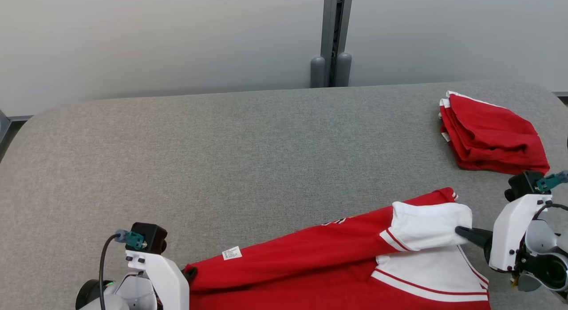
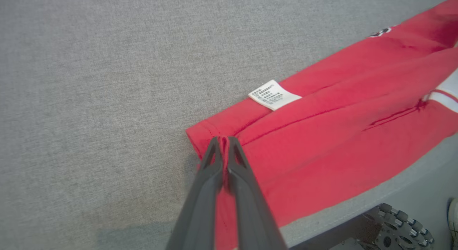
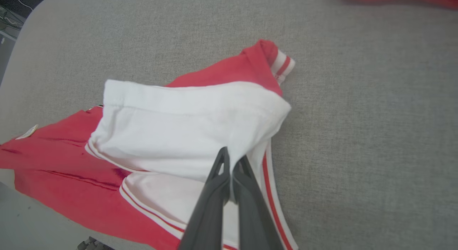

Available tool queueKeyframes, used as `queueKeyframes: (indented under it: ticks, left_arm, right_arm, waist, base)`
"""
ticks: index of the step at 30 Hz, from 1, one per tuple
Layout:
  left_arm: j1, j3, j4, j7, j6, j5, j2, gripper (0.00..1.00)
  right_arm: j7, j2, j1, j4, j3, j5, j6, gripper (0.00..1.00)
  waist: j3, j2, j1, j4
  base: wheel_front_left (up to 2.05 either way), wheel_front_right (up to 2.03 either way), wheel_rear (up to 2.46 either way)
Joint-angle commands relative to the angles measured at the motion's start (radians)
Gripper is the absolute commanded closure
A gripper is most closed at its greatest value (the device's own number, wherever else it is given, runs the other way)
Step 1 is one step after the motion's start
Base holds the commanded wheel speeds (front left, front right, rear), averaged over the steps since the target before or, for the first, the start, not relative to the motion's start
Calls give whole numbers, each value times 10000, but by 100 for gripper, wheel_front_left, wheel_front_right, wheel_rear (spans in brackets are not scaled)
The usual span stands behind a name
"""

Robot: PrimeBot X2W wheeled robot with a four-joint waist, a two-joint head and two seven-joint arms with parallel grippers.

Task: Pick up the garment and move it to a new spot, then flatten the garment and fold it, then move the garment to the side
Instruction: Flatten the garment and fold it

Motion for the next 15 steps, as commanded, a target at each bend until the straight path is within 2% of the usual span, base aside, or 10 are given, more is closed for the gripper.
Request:
queueKeyframes:
  ticks: [1,5,6,7,8,9,10,15]
  left_arm:
    - [138,-31,-34,32,17,-90,39,100]
    - [205,-80,-82,105,48,-88,11,100]
    - [238,-104,-89,140,54,-109,8,98]
    - [259,-128,-99,181,54,-137,9,89]
    - [253,-140,-125,224,57,-162,-4,25]
    - [308,-148,-140,236,48,-200,-18,0]
    - [367,-172,-153,269,37,-240,-30,0]
    - [411,-148,-233,182,77,-227,24,0]
  right_arm:
    - [35,-20,172,63,-18,-5,-1,100]
    - [138,42,175,224,-11,-25,-1,100]
    - [179,57,202,246,-5,-24,-1,88]
    - [218,81,255,250,2,21,-1,73]
    - [345,120,357,239,5,129,-1,45]
    - [374,114,384,243,7,151,-1,9]
    - [382,114,404,251,9,156,-1,0]
    - [419,125,668,247,4,297,-1,0]
  waist:
    - [-8,-1,0,-21]
    - [-41,-1,0,-32]
    - [-56,-1,0,-29]
    - [-76,-1,0,-22]
    - [-134,-1,0,-3]
    - [-171,-1,0,8]
    - [-202,-1,0,18]
    - [-349,-1,0,74]
  base:
    - [0,0,0]
    - [0,0,0]
    - [0,0,0]
    - [0,0,0]
    - [0,0,0]
    - [0,0,0]
    - [0,0,0]
    - [0,0,0]
